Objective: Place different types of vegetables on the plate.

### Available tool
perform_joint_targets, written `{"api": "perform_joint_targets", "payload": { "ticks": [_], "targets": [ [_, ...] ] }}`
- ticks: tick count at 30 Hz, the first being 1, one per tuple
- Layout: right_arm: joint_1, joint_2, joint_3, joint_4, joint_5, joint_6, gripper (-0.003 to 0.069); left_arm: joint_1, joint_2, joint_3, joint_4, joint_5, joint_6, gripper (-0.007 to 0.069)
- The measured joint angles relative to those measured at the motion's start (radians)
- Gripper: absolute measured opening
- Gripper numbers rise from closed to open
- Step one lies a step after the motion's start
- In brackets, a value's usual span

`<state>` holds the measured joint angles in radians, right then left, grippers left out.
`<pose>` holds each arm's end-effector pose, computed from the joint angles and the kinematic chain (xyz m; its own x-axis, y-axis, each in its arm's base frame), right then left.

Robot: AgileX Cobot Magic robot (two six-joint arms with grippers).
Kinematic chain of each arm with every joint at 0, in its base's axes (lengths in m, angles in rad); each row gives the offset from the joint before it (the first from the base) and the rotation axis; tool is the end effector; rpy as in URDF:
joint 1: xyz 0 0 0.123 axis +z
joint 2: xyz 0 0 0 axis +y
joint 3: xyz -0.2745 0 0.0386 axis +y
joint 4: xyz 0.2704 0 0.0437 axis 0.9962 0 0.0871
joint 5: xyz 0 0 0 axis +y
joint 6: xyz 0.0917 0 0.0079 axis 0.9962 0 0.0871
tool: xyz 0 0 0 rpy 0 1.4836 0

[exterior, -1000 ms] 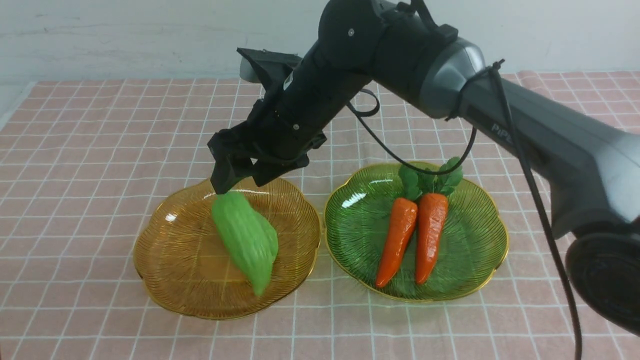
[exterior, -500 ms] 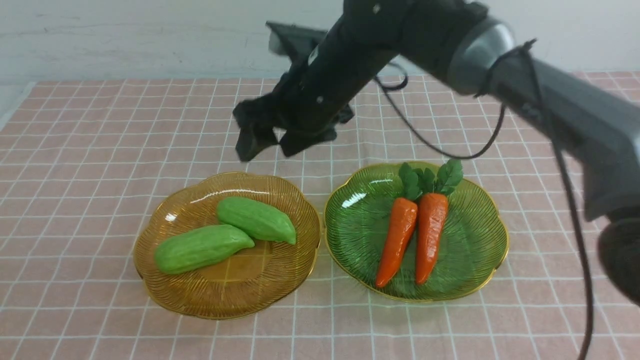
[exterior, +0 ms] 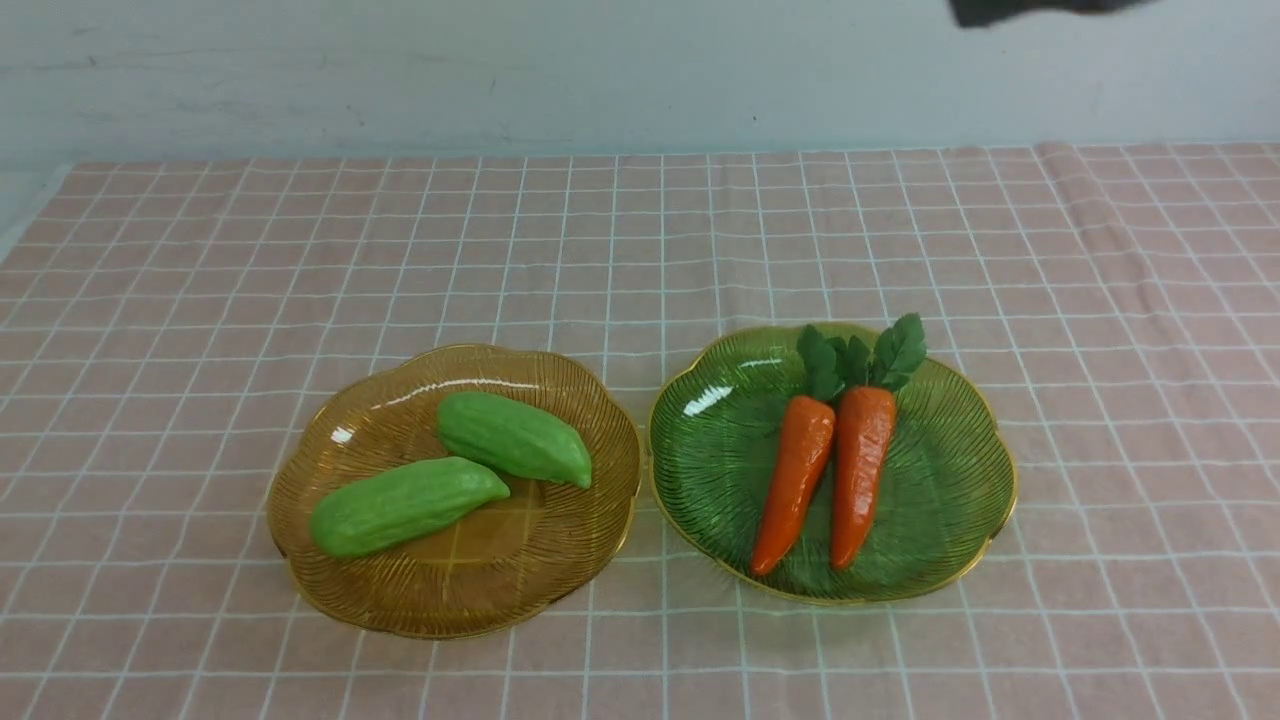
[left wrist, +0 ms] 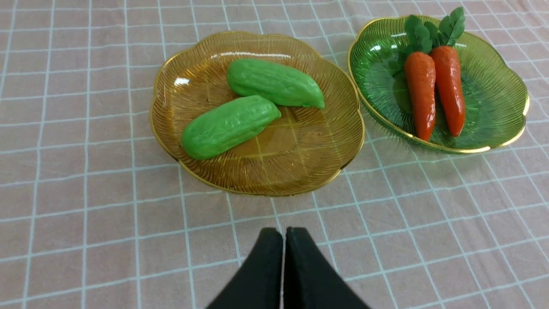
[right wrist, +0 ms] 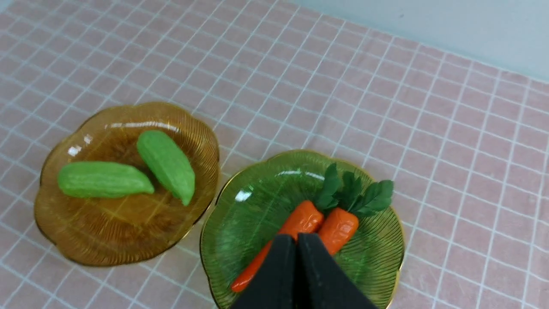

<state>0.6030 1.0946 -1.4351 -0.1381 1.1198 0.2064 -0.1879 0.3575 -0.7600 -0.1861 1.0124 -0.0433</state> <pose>0.1870 0.1149 0.4580 -0.5880 -0.2297 -0.7755 -0.4027 0.9147 0.0344 0.0632 -0.0267 0.3565 -0.5241 -0.0433 -0.8505 0.2466 0.9482 -0.2003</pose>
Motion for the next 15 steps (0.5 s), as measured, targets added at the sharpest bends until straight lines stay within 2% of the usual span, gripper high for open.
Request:
{"api": "perform_joint_targets", "payload": {
  "ticks": [5, 10, 15],
  "targets": [
    [0.0, -0.306, 0.37, -0.086, -0.305, 0.105, -0.0015, 0.0, 0.0, 0.0, 0.0, -0.024, 0.0, -0.0003],
    [0.0, -0.539, 0.63, -0.187, -0.55, 0.189, -0.0015, 0.0, 0.0, 0.0, 0.0, -0.037, 0.001, -0.0003],
    [0.0, -0.745, 0.816, -0.303, -0.674, 0.324, -0.0015, 0.0, 0.0, 0.0, 0.0, -0.04, 0.005, -0.0003]
  ]
}}
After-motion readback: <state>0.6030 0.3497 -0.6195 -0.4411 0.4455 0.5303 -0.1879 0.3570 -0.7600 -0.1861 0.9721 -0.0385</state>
